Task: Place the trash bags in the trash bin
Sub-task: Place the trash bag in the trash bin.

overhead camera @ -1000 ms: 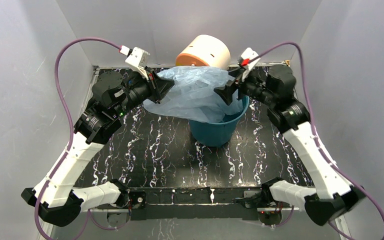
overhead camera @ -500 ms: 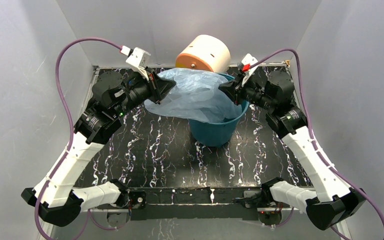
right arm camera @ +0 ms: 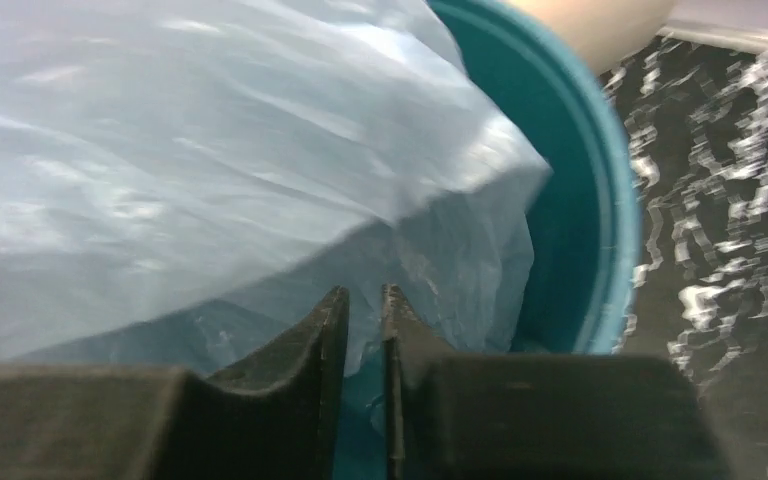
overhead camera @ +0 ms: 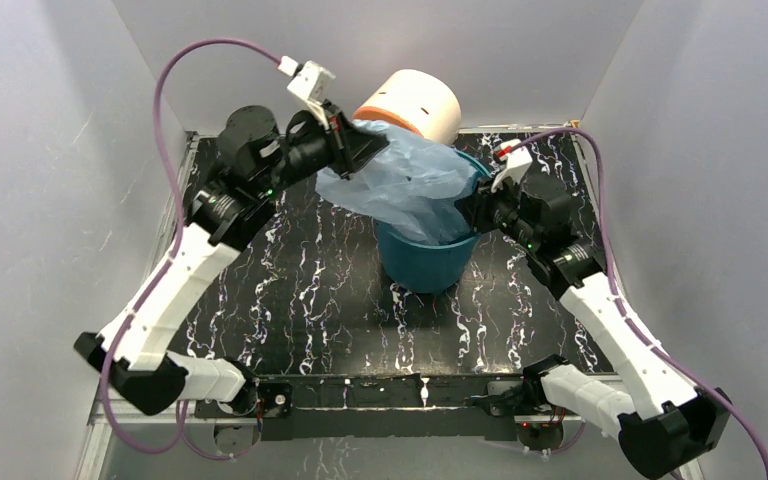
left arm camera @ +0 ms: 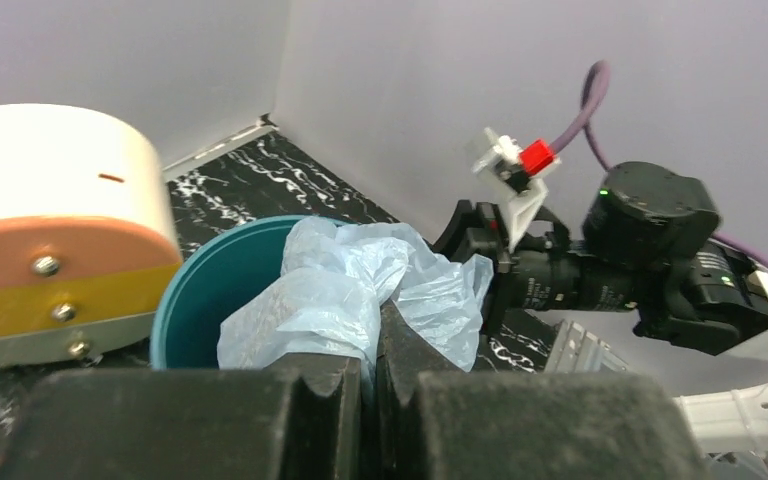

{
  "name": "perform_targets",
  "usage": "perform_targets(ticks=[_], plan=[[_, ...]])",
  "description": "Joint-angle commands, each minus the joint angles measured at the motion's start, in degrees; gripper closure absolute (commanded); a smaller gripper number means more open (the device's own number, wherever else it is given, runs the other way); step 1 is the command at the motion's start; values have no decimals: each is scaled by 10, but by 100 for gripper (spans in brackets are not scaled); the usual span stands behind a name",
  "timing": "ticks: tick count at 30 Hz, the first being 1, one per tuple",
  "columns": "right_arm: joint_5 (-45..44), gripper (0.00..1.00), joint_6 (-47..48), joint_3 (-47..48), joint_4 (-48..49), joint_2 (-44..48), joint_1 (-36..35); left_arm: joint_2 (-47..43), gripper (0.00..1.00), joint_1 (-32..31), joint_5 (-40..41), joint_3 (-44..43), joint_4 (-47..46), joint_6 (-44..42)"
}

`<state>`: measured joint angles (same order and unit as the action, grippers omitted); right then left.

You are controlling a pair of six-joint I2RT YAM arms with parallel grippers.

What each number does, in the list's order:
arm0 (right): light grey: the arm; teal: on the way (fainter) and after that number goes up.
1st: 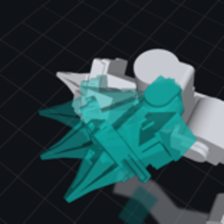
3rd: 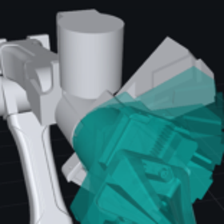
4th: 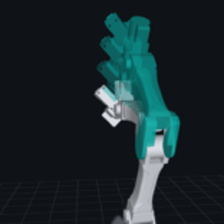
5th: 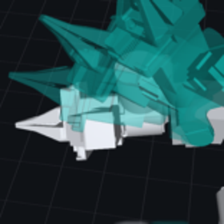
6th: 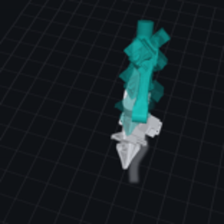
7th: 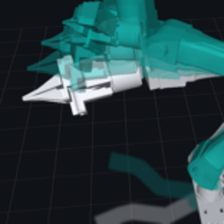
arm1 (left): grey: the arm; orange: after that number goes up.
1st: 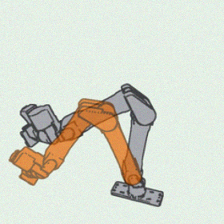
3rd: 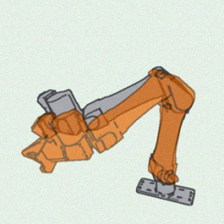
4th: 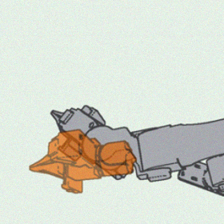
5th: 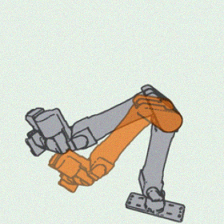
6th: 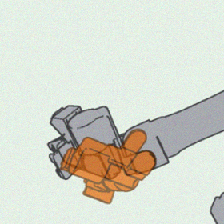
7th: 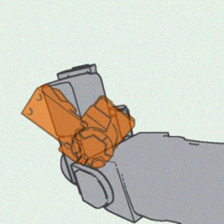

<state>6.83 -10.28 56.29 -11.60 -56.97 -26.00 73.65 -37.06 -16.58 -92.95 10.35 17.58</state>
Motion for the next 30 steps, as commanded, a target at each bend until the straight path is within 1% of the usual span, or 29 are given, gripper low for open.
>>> perform_targets(ticks=[1,2,3,4,7,9,11,13,16,19,20,22,24,28,29,30], plan=[[-60,59,-7,39,14,57,0,57,100,4,-62,-35,-60,30],[-60,40,2,53,4,62,0,66,100,3,-61,-36,-68,35],[-62,28,9,66,-3,69,0,73,100,3,-62,-36,-74,38],[-64,23,15,74,-8,76,0,79,100,3,-62,-35,-80,43],[-63,17,24,87,-28,93,1,85,100,3,-65,-24,-99,56],[-36,15,24,88,-31,102,1,84,100,3,-65,-13,-119,65],[10,13,22,87,-26,102,1,83,100,3,-68,-6,-132,73],[51,12,9,91,-20,92,1,88,100,3,-75,-5,-139,82],[90,11,-5,99,-12,66,0,107,100,3,-107,-19,-143,103],[98,10,-2,109,-11,35,0,125,100,3,-138,-29,-156,130],[85,14,-5,113,-15,24,0,128,100,3,-144,-29,-163,138],[64,25,-7,123,-28,7,0,132,100,3,-149,-25,-179,152],[33,41,-7,130,-44,-3,0,130,100,3,-149,-9,-215,175],[-68,75,-18,111,-20,24,1,153,100,3,-167,14,-313,249],[-97,79,-22,104,-12,35,0,164,100,1,-172,12,-325,267],[-119,81,-22,97,-5,44,0,175,100,-2,-176,13,-334,279]])
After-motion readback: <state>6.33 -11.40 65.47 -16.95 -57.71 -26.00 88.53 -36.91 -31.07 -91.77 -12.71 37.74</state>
